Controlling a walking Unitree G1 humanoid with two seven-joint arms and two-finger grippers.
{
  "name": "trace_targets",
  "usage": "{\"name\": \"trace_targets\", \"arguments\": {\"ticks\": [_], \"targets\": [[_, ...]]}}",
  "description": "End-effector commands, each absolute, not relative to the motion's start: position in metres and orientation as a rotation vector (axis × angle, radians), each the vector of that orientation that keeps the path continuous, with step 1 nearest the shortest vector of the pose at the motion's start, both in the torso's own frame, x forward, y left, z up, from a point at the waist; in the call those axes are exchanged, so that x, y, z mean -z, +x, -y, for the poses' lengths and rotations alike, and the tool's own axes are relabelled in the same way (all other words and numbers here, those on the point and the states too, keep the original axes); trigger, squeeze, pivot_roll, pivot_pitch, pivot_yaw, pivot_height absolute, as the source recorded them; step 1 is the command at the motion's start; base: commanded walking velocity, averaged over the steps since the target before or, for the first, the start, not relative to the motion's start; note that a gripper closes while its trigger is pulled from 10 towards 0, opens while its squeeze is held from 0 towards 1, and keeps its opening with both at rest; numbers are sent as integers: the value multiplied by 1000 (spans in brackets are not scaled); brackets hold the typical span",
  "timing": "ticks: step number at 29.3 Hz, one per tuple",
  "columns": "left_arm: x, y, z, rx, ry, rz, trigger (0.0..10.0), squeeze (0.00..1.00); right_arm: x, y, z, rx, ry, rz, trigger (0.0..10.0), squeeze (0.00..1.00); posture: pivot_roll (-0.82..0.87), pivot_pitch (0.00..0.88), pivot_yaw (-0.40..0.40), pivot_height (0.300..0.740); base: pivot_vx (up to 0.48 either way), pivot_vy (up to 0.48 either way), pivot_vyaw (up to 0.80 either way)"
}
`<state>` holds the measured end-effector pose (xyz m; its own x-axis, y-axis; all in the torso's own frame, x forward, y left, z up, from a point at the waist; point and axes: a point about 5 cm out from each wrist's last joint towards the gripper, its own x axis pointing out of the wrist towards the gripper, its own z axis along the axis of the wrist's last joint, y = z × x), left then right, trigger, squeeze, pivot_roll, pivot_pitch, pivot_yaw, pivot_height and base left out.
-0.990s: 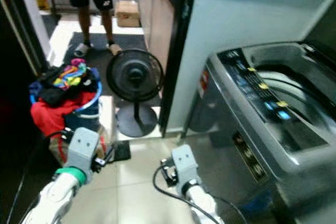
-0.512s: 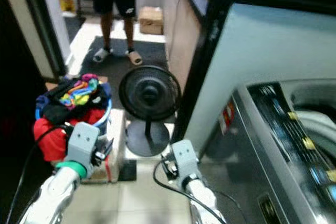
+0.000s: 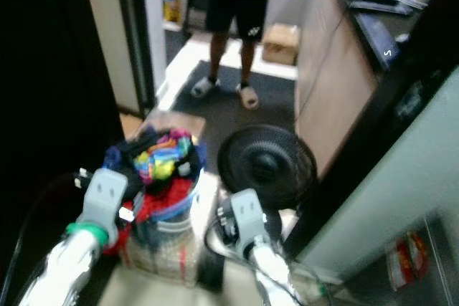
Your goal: Clothes washing
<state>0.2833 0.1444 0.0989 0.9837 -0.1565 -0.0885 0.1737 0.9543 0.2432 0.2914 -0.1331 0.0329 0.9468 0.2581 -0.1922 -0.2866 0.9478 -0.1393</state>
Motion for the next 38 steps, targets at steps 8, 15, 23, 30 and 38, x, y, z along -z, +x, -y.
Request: {"name": "trace_targets", "arguments": {"ticks": [8, 15, 23, 30, 38], "targets": [[-90, 281, -149, 154, 266, -101, 10000, 0, -27, 289, 134, -283, -176, -185, 10000, 0, 146, 0, -31, 740, 464, 0, 0], [-86, 281, -151, 136, 262, -122, 10000, 0, -25, 287, 132, -293, -178, -190, 10000, 0, 145, 0, -30, 740, 114, 0, 0], [-15, 254, -164, 148, 215, -429, 10000, 0, 9, 268, 144, -220, -119, -369, 10000, 0, 143, 0, -36, 740, 0, 0, 0], [7, 243, -165, 145, 215, -516, 10000, 0, 17, 263, 151, -170, -107, -416, 10000, 0, 140, 0, -39, 740, 0, 0, 0], [1, 252, -148, 224, 273, -429, 10000, 0, 6, 270, 142, -209, -138, -330, 10000, 0, 122, 0, -41, 740, 0, 0, 0]]}}
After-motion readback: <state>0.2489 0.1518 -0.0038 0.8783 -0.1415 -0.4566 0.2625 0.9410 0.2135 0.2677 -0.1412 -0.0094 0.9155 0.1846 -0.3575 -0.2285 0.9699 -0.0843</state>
